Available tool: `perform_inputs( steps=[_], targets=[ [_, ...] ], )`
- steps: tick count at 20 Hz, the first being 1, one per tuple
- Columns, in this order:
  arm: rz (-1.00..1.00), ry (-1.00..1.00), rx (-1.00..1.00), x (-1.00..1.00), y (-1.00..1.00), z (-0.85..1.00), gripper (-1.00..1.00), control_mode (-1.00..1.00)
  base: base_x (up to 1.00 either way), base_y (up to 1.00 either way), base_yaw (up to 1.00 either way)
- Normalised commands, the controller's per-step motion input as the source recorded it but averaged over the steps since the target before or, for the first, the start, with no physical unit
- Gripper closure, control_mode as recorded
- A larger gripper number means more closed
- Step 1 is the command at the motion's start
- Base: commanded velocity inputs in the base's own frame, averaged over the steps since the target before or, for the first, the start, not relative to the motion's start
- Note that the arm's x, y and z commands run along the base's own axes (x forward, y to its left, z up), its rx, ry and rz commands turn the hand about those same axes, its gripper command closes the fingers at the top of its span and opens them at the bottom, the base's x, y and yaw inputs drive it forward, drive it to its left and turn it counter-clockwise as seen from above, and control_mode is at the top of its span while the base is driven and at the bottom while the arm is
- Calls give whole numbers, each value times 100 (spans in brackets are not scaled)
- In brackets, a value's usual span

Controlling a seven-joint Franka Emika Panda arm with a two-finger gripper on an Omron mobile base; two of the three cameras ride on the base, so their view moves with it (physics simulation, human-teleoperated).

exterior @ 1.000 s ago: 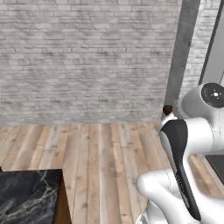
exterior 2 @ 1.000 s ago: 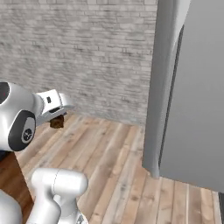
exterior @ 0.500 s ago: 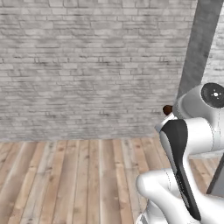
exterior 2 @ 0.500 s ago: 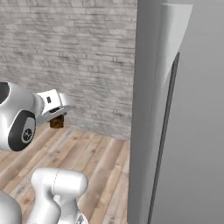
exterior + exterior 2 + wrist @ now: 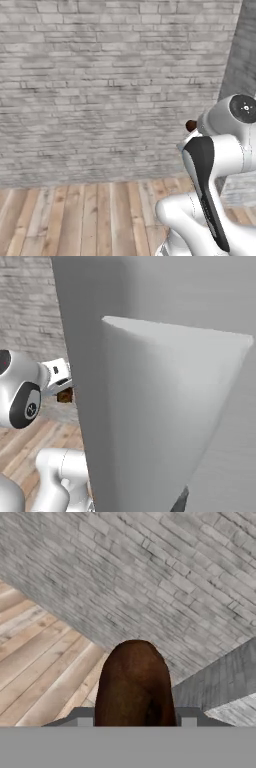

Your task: Place the beer and liquor on the top shelf of the fridge to keep them out of children's reach, and place the sweet potato on lower shelves for easy access.

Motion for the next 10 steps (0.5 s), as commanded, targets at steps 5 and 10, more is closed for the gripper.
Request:
perform_inputs(
  steps=[5, 10],
  targets=[
    [0, 0, 0, 0, 0, 0, 100, 100, 72, 0, -33],
    [0, 0, 0, 0, 0, 0, 100, 100, 41, 0, -53]
  ],
)
